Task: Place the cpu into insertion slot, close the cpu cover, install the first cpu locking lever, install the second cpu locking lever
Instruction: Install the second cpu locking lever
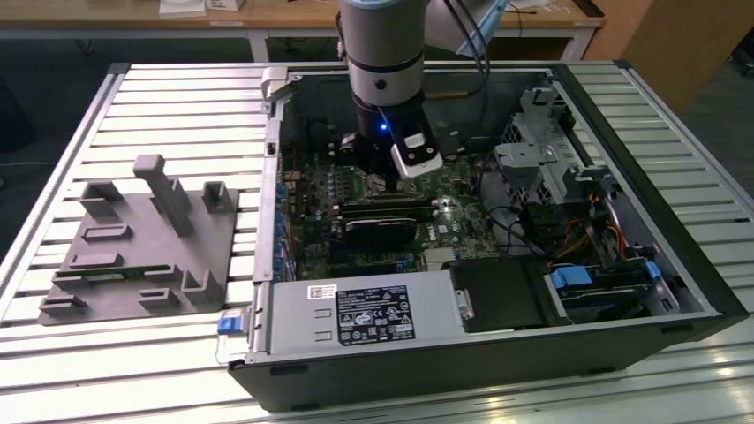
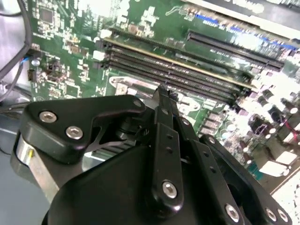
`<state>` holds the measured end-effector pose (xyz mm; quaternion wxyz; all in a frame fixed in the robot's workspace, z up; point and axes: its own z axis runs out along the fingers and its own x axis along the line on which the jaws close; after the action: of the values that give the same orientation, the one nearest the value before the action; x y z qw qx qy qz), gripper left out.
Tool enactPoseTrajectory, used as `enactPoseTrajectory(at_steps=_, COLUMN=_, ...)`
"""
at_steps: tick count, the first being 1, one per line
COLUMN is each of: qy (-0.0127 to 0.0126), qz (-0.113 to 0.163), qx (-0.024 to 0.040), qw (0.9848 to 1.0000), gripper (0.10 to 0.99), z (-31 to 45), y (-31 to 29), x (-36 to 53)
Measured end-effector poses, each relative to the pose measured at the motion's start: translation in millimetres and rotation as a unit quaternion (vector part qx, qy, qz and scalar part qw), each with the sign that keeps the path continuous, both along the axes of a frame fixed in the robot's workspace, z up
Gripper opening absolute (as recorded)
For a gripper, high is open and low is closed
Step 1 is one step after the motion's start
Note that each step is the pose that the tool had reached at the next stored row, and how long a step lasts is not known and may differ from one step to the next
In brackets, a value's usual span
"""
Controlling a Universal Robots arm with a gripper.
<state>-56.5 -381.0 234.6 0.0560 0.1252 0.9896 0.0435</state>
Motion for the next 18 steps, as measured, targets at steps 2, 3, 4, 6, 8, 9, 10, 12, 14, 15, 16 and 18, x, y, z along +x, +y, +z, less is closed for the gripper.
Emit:
enactPoseTrajectory(at_steps=2, qy=0.0000, qz=0.001, qx=0.0013, qw=1.0000, gripper=0.106, z=-1.2, y=-1.1, x=-3.3)
enactPoseTrajectory(at_steps=3, qy=0.0000, qz=0.002, qx=0.0021, qw=1.0000, gripper=0.106, z=-1.8, y=-1.5, x=-4.9)
enactPoseTrajectory(at_steps=4, qy=0.0000, qz=0.003, qx=0.0031, qw=1.0000, gripper=0.106, z=-2.5, y=-2.0, x=-6.3)
enactPoseTrajectory(at_steps=6, qy=0.0000, qz=0.004, qx=0.0051, qw=1.0000, gripper=0.106, z=-4.4, y=-3.1, x=-8.1)
enactPoseTrajectory(at_steps=8, qy=0.0001, qz=0.006, qx=0.0066, qw=1.0000, gripper=0.106, z=-6.9, y=-4.6, x=-9.0)
enactPoseTrajectory(at_steps=9, qy=0.0003, qz=0.007, qx=0.0073, qw=0.9999, gripper=0.106, z=-8.1, y=-5.3, x=-9.4)
enactPoseTrajectory(at_steps=10, qy=0.0004, qz=0.008, qx=0.0081, qw=0.9999, gripper=0.106, z=-9.2, y=-6.0, x=-9.8)
enactPoseTrajectory(at_steps=12, qy=0.0006, qz=0.010, qx=0.0103, qw=0.9999, gripper=0.106, z=-11.3, y=-7.2, x=-10.7)
enactPoseTrajectory(at_steps=14, qy=0.0008, qz=0.012, qx=0.0134, qw=0.9998, gripper=0.106, z=-13.1, y=-8.0, x=-11.5)
enactPoseTrajectory(at_steps=15, qy=0.0009, qz=0.014, qx=0.0155, qw=0.9998, gripper=0.106, z=-13.9, y=-8.4, x=-12.0)
enactPoseTrajectory(at_steps=16, qy=0.0009, qz=0.015, qx=0.0183, qw=0.9997, gripper=0.106, z=-14.5, y=-8.5, x=-12.5)
enactPoseTrajectory(at_steps=18, qy=0.0010, qz=0.019, qx=0.0254, qw=0.9995, gripper=0.106, z=-15.6, y=-8.5, x=-13.5)
